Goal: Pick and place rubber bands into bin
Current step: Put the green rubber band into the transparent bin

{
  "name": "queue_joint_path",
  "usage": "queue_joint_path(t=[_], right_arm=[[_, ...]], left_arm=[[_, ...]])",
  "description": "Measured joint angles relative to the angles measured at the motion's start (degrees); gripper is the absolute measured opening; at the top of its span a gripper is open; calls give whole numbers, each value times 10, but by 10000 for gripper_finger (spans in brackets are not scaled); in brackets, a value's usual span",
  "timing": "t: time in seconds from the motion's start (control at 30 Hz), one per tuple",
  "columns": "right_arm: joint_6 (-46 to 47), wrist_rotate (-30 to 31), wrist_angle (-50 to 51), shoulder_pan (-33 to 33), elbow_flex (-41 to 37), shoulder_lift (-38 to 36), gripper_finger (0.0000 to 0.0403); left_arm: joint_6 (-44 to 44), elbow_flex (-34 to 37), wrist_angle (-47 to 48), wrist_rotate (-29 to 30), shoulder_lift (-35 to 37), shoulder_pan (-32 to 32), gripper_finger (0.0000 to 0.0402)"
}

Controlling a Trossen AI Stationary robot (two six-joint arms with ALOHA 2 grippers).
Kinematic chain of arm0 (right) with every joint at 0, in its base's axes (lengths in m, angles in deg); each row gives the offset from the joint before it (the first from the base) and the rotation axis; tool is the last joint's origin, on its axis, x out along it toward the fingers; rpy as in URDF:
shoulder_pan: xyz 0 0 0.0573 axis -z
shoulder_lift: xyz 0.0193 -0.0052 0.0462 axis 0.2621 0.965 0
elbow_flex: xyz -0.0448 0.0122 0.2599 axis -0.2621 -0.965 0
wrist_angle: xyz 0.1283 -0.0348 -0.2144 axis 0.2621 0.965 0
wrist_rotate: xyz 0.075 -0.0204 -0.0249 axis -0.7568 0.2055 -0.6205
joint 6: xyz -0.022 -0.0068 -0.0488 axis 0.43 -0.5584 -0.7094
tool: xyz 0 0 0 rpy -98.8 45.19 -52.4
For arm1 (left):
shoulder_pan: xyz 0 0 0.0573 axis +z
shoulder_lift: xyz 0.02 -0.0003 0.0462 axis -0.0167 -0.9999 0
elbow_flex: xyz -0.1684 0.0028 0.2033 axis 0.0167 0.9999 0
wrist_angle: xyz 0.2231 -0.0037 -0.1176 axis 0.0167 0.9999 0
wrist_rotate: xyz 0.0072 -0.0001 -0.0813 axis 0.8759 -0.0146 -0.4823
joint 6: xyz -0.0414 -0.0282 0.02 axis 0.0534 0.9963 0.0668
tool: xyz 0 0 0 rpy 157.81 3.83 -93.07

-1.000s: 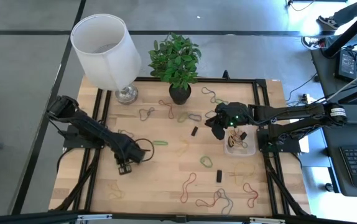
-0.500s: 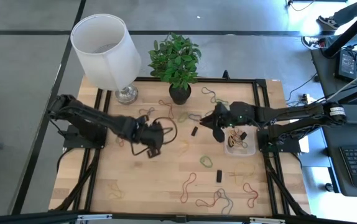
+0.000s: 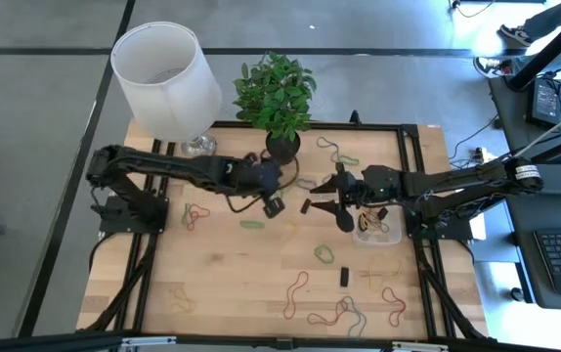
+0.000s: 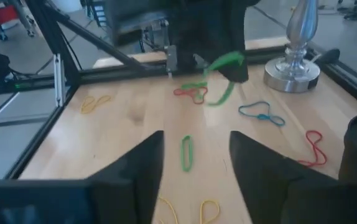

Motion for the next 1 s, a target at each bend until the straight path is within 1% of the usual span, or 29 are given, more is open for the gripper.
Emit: queue_joint_path(t=[0.1,0.13,0.23,0.33,0.5,0.67,0.8,0.93,1.0], right_arm=[[8,0,-33,0,0,29,228],[16,0,-44,0,0,40,238],[54,28,-80,0,0,71,263],[71,48,-102,0,0,86,278],[75,55,-105,0,0,96,280],[77,89,-121,0,0,111,274],[90,90,-154,0,1,130,269],[92,90,-153,0,1,151,268],[110,91,-150,0,1,159,264]], left_arm=[[-43,-30,-20,-37,-33,3,3],[-52,-43,-20,-41,-45,2,3],[-52,-78,-13,-27,-78,2,3],[-53,-104,-9,-20,-104,5,3],[-53,-121,-4,-29,-120,13,3],[-53,-122,-29,-31,-120,13,3],[-54,-122,-36,-34,-120,16,3],[-54,-122,-51,-46,-120,21,3],[-54,-122,-57,-52,-120,21,3]])
